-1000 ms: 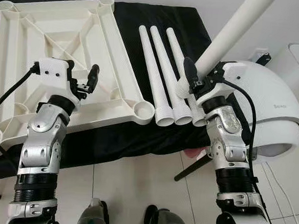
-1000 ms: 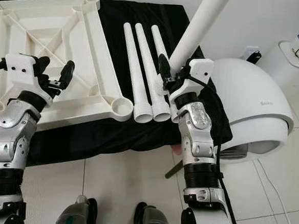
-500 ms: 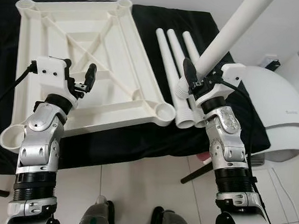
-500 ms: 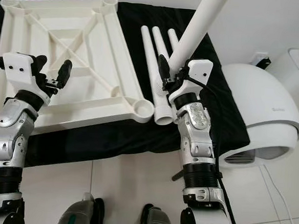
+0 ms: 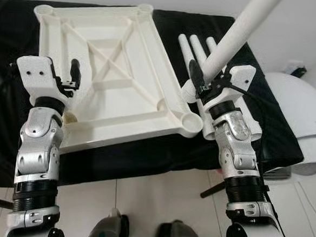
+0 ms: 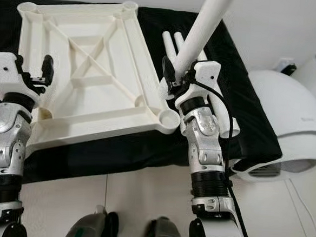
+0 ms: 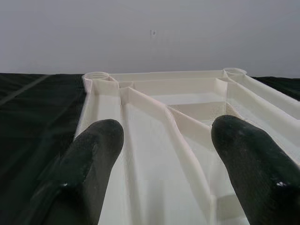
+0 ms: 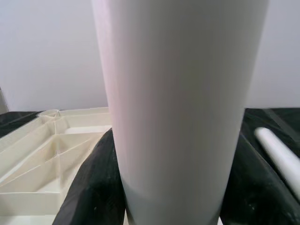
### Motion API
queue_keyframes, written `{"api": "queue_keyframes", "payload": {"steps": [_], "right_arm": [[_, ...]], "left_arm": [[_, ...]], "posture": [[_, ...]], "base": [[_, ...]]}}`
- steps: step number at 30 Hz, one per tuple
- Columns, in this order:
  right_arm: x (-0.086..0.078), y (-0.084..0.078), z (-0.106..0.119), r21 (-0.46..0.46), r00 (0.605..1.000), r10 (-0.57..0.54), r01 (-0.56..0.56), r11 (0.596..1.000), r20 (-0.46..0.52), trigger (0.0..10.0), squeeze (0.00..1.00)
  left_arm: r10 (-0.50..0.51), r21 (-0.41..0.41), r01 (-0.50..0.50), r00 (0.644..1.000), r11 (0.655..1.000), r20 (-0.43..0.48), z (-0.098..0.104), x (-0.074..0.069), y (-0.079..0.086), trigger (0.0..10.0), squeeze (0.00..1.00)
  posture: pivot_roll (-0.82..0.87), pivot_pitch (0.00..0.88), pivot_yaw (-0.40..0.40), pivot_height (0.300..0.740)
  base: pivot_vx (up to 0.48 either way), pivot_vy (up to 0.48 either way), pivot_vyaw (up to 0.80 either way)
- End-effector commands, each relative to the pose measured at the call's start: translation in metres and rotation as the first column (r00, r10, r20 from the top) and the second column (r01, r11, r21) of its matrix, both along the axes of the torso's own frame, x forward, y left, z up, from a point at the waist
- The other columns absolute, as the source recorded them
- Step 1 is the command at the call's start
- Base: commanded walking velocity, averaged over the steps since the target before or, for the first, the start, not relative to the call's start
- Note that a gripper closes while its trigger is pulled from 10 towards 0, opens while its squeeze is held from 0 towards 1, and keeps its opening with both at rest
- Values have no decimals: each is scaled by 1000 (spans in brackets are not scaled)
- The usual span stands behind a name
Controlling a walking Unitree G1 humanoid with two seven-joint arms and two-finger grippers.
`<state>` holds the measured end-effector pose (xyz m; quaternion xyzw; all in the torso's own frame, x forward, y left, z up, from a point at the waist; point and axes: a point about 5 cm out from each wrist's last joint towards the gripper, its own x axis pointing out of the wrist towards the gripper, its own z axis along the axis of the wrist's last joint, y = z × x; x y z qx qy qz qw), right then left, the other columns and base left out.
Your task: Building children table
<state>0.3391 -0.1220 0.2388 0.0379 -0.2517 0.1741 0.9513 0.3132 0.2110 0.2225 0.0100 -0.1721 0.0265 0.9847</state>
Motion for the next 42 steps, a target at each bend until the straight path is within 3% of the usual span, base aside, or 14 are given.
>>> {"api": "queue_keyframes", "payload": {"steps": [1,14,18,21,24,25,28,29,31,34,36,38,40,42], "right_arm": [[-1,-5,1,3,1000,-18,18,1000,13,10000,0],[0,-7,2,-2,1000,-24,24,1000,19,10000,0],[2,-8,3,-7,999,-27,28,1000,21,10000,0],[2,-9,3,-7,999,-28,28,1000,21,10000,0],[3,-9,5,-13,999,-29,29,999,27,10000,0],[3,-9,5,-13,999,-29,29,999,27,10000,0],[4,-10,8,-19,999,-34,35,999,35,10000,0],[4,-10,8,-19,999,-34,35,999,35,10000,0],[4,-12,8,-21,999,-40,41,999,37,10000,0],[4,-12,8,-21,999,-40,41,999,37,10000,0],[4,-14,9,-21,998,-47,48,999,39,10000,0],[4,-14,9,-21,998,-47,48,999,39,10000,0],[4,-15,9,-20,998,-50,51,999,40,10000,0],[4,-16,11,-21,997,-56,57,998,46,10000,0]], "left_arm": [[-6,10,6,1000,1000,-10,-2,1,-4,10000,0],[-24,69,24,1000,997,-1,-1,1,-11,10000,0],[-215,189,213,977,959,-13,0,-4,-36,10000,0],[-249,207,248,968,946,-21,-1,-4,-41,10000,0],[-393,279,396,917,875,-70,-4,-7,-61,10000,0],[-393,279,396,917,875,-70,-4,-7,-61,10000,0],[-535,360,548,832,755,-144,-9,-13,-81,10000,0],[-535,360,548,832,755,-144,-9,-13,-81,10000,0],[-604,381,630,771,676,-202,-16,-19,-90,10000,0],[-604,381,630,771,676,-202,-16,-19,-90,10000,0],[-660,396,707,700,586,-273,-24,-24,-98,10000,0],[-660,396,707,700,586,-273,-24,-24,-98,10000,0],[-679,397,741,664,542,-312,-28,-27,-101,10000,0],[-697,406,787,608,465,-379,-37,-29,-105,10000,0]], "posture": [[66,128,-66,740],[64,132,-66,740],[66,137,-69,740],[66,137,-69,740],[66,148,-66,740],[66,148,-66,740],[63,156,-60,740],[63,156,-60,740],[62,158,-59,740],[62,158,-59,740],[62,162,-55,740],[62,162,-55,740],[61,162,-55,740],[56,164,-53,740]], "base": [[0,352,0],[0,188,0],[0,0,0],[0,0,0],[0,0,0],[0,0,0],[0,0,0],[0,0,0],[0,0,0],[0,0,0],[0,0,0],[0,0,0],[0,0,0],[0,0,0]]}}
